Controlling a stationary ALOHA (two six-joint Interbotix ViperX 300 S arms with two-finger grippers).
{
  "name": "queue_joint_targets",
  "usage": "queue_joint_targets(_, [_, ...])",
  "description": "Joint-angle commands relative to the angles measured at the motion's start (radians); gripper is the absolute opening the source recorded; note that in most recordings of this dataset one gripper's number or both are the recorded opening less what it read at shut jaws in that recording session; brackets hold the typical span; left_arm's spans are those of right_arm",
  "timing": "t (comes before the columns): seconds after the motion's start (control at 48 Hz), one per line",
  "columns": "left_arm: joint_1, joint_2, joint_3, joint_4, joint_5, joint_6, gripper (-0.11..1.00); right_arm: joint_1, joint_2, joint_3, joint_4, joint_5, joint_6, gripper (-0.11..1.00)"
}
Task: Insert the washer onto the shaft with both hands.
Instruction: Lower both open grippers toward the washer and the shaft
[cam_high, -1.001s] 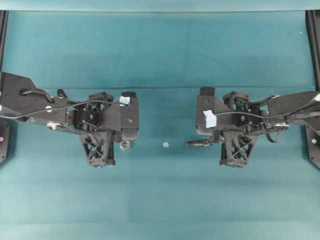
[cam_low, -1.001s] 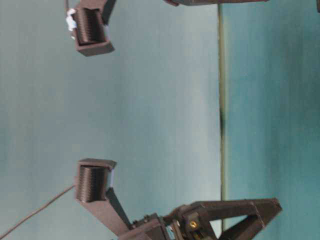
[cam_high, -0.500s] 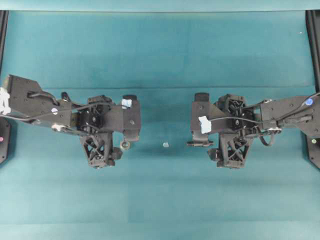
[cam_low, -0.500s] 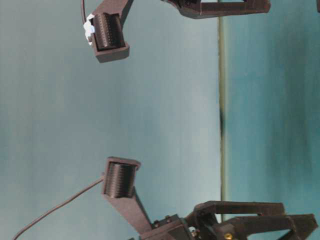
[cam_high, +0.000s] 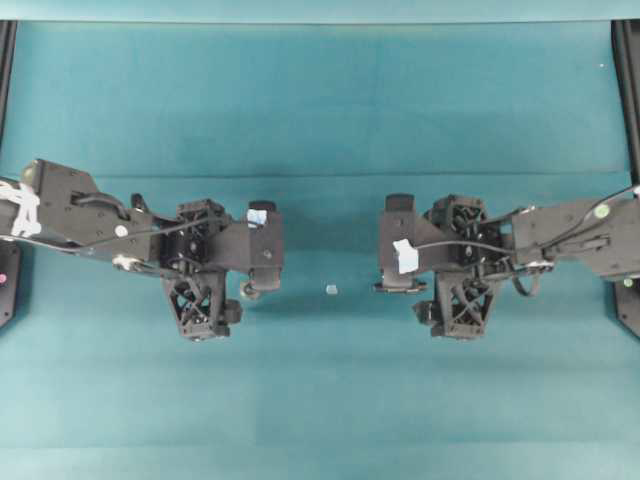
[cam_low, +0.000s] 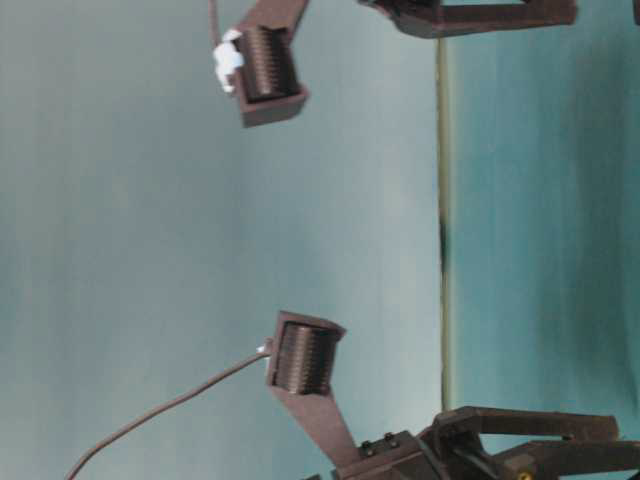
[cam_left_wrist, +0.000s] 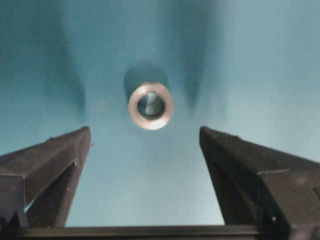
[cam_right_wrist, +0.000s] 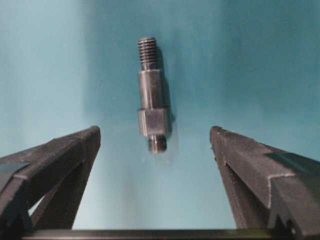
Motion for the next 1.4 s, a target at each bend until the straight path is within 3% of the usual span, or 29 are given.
queue_joint_targets(0.0, [-0.002,0.002,-0.015,0.002,-0.015,0.002,0.95,0.003,0.006,0.002,-0.005,-0.02,-0.006,0.9])
queue_joint_targets(0.751, [0.003,0.066,-0.026,0.002,-0.077,-0.011,0.95,0.002,0.061,0.021,-0.006,-0.114,-0.008,0.9])
queue_joint_targets(1.376, [-0.002,0.071,-0.025,0.002,-0.077,-0.012,0.95,-0.002,0.071,0.034,-0.006,-0.118,-0.009,0.87])
